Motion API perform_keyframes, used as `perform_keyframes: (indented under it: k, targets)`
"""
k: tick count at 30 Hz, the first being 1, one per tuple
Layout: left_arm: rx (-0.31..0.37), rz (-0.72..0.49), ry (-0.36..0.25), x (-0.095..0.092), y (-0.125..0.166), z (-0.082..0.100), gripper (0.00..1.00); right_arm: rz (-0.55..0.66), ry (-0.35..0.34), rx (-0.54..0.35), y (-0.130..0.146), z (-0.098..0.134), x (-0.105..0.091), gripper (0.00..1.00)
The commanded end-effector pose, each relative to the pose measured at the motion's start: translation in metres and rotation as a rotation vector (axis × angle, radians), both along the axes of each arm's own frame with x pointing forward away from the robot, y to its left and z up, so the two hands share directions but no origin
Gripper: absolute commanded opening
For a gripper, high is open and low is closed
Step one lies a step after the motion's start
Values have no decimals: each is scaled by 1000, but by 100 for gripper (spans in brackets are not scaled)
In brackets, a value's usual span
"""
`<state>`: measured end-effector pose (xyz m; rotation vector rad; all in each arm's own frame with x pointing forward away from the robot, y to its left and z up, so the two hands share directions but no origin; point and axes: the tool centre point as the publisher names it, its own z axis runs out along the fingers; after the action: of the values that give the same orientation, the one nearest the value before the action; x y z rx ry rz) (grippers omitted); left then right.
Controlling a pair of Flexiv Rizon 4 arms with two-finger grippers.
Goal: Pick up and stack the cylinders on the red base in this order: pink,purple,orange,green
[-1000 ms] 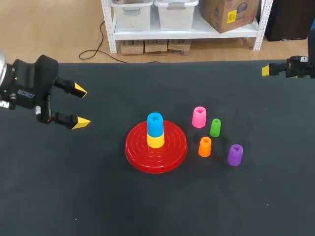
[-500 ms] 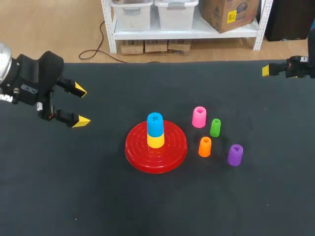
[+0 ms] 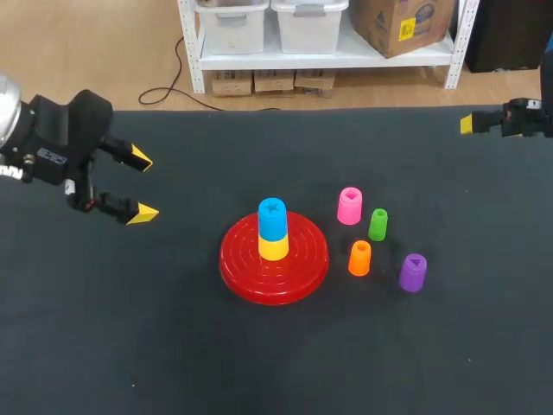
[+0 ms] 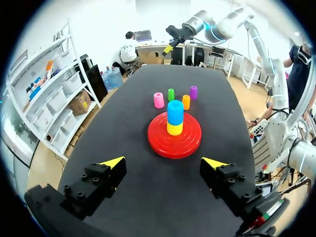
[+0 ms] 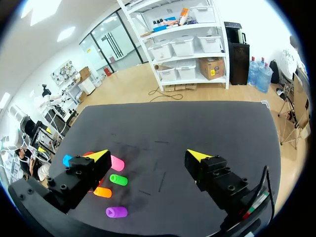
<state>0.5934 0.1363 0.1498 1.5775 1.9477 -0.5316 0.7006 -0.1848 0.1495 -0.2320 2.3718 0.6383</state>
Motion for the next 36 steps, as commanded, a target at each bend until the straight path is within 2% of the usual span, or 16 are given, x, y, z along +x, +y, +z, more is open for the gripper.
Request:
perform_keyframes:
  k: [1,4,9,13,14,16,21,28,36]
  targets:
    - [1,-2,2,1,0,0,100,0,0,-1,0,0,0,100]
    - [1,-2,2,1,0,0,100,44,15,-45,18,4,4,100]
    - [1,-2,2,1,0,0,100,140,37,-145,69,4,6,100]
    - [1,-2,2,1,0,0,100,209,78,-240,111,-6,5,100]
    - [1,-2,2,1,0,0,100,225,110,-272,118,-11,5,100]
    - [1,-2,2,1,0,0,100,237,127,-314,131,-18,3,100]
    - [1,-2,2,1,0,0,100,267,223,-467,148,-36,-3,100]
    - [1,-2,2,1,0,0,100,318,281,-603,164,-58,-17,100]
    - [1,-2,2,1,0,0,100,324,334,-633,168,-89,-20,100]
